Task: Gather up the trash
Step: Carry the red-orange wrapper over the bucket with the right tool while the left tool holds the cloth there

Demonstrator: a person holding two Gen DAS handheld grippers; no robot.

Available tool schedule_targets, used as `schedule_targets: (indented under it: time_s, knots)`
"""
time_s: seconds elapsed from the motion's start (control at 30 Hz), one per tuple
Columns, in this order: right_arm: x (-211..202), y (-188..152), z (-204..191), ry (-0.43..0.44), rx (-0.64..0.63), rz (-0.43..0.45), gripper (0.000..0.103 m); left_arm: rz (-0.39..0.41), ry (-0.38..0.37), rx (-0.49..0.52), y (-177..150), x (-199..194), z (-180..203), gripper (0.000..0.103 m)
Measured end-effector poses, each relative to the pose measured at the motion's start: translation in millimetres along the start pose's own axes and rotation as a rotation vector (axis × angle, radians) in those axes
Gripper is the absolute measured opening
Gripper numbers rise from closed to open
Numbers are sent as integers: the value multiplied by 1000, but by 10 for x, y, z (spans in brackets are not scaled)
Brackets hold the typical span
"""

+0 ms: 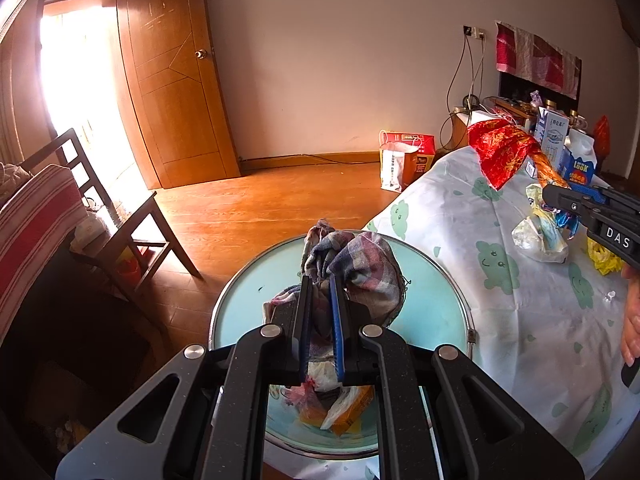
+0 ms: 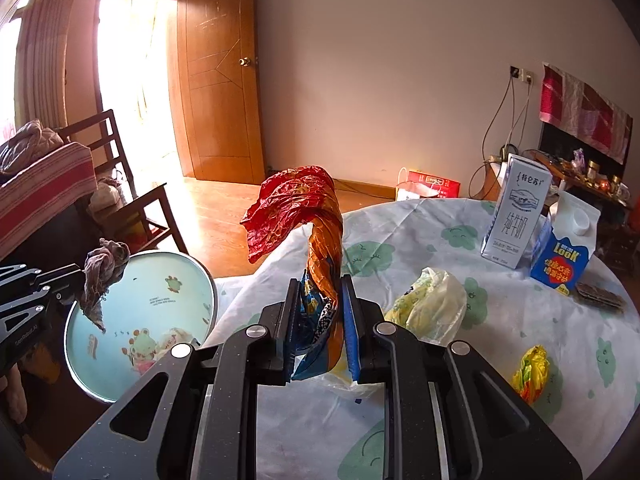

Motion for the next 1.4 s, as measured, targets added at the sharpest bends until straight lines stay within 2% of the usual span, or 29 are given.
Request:
schedule_targets:
  time_s: [0.57, 0.93, 1.4]
  knots:
    - [221, 100, -400, 80, -112, 3, 20, 8, 45, -21, 55, -40, -220, 9]
    - [199, 117, -571, 105, -176, 30, 20, 18, 69, -44, 94, -77, -335, 9]
    - [184, 125, -692, 144, -220, 48, 20, 14, 65, -45, 59, -71, -304, 9]
Point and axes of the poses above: each gripper's, at about its wrist camera, not at the fingertips, and x roughly the way its jaws point, z to its right, y to its top, the point moved 8 cm from there along x, roughly the way its jaws point, and after that the axes turned 14 degrees about -x, right-handed, at the moved point
